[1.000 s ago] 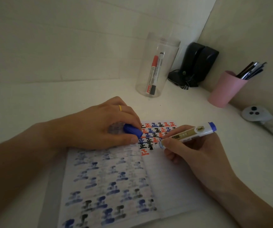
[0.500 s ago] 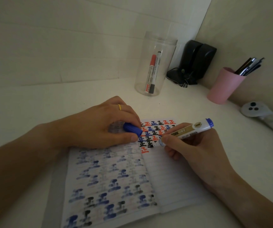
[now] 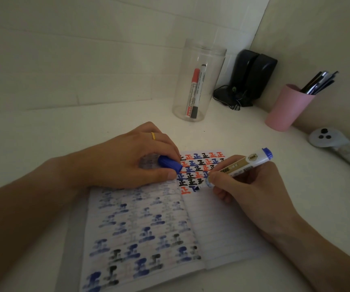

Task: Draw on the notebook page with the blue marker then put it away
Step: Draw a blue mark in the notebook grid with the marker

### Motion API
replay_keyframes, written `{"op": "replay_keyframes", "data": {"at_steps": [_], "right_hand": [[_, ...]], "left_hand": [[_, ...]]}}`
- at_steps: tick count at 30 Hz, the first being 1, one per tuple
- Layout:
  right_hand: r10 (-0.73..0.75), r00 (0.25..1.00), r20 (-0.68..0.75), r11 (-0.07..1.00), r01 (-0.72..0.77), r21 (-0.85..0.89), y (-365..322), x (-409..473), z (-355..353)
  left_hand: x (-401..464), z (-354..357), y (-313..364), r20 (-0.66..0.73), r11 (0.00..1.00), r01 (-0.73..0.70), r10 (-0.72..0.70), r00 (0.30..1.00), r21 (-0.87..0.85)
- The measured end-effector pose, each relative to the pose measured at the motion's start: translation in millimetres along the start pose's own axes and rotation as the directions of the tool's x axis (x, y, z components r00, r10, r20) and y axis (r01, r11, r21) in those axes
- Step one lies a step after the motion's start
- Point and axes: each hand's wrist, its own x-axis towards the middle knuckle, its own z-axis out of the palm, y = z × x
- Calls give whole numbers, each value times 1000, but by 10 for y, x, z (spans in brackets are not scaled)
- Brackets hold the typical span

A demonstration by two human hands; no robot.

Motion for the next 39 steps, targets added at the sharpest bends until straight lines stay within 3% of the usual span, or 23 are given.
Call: {"op": "replay_keyframes", "data": {"at_steps": [14,27,30,33,35,39], "right_hand": [[-56,997,49,997,53,52,-41,-16,-16],[-9,1000,16,997,10,-70,-16,3,-8],[61,998,-4,994,-60,90,-29,51,-43],[217,976,37,911,-216,353,-128,162,-115],[310,950,40,866,-300,400,-217,319,-170],[317,946,-67,840,-247,484,-364,625,-216]], "left_hand": [[7,3,-8,2,1000,5,-5,1000,-2],[7,0,0,6,1000,14,-14,1000,2],[4,-5,9,-9,1000,1,-1,1000,-5],[-15,-20,38,-5,1000,19,-20,1000,-16],[-15,-32,54,10,1000,28,-28,1000,-15],[-23,-45,66,14,999,35,-35,999,-31]]}}
